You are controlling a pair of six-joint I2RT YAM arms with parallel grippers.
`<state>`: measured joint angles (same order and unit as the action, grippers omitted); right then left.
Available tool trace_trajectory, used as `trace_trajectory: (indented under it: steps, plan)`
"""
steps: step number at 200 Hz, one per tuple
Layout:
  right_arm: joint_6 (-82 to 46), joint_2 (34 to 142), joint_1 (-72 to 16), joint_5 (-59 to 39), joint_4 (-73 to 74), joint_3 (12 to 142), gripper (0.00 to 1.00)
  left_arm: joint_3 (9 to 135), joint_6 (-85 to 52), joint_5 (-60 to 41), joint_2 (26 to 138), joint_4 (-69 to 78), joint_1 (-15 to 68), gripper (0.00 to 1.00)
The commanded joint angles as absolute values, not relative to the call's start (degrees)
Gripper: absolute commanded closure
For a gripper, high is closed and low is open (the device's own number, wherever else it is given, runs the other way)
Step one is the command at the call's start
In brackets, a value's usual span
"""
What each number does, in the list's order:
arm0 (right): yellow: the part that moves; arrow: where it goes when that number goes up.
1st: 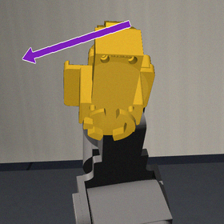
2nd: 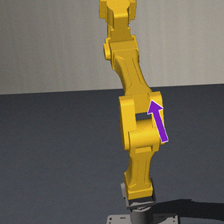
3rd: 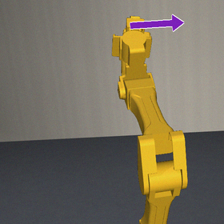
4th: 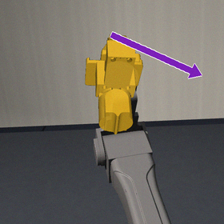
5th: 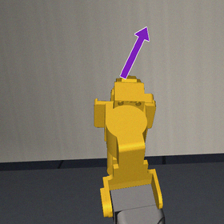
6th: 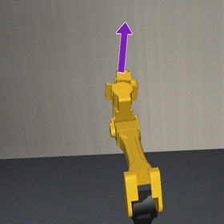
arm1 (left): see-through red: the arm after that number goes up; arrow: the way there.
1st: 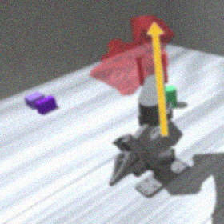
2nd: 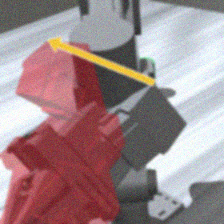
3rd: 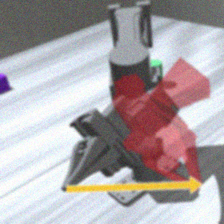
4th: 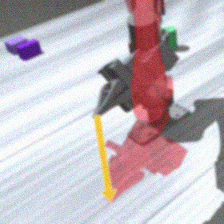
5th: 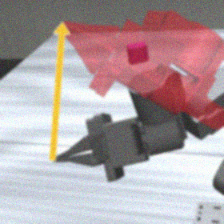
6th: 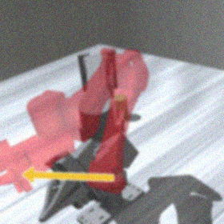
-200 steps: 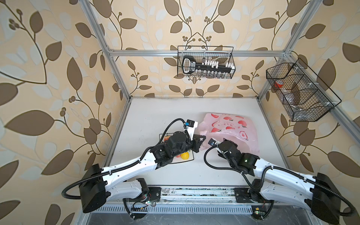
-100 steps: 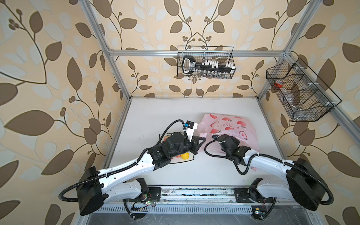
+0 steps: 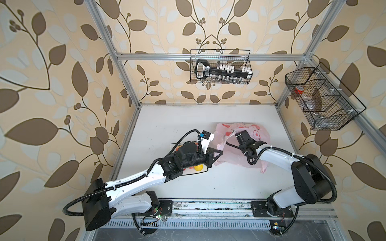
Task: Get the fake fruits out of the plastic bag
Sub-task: 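Reach the right gripper deep into the bag and close on the small red apple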
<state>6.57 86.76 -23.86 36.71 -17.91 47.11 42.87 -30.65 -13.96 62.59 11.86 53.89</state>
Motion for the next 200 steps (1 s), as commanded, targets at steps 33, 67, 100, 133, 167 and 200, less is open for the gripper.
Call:
trace_trajectory:
  steps: [33,67,100,133,167,200]
  plan:
    - [-15.0,83.4,-17.9,22.4,-20.1,50.1,0.36,41.7,-32.0,-18.5,61.8,16.6,53.3,1.0]
    - [-25.5,78.5,-13.8,11.7,-13.0,45.3,0.35,41.1,-33.3,-20.1,63.4,19.1,54.0,1.0]
    - [-35.7,73.8,-8.8,3.7,-4.6,39.2,0.35,41.0,-34.2,-21.6,65.8,21.7,54.9,1.0]
    - [-45.6,71.8,-5.0,-1.6,3.3,34.9,0.35,41.0,-35.3,-23.1,68.2,24.2,55.7,1.0]
    - [-54.1,71.8,-4.0,-2.9,10.3,32.8,0.36,41.2,-36.1,-23.7,69.3,25.7,56.1,1.0]
    - [-62.4,74.3,-3.5,-4.9,18.4,31.2,0.36,42.0,-36.5,-24.3,70.3,26.5,56.9,1.0]
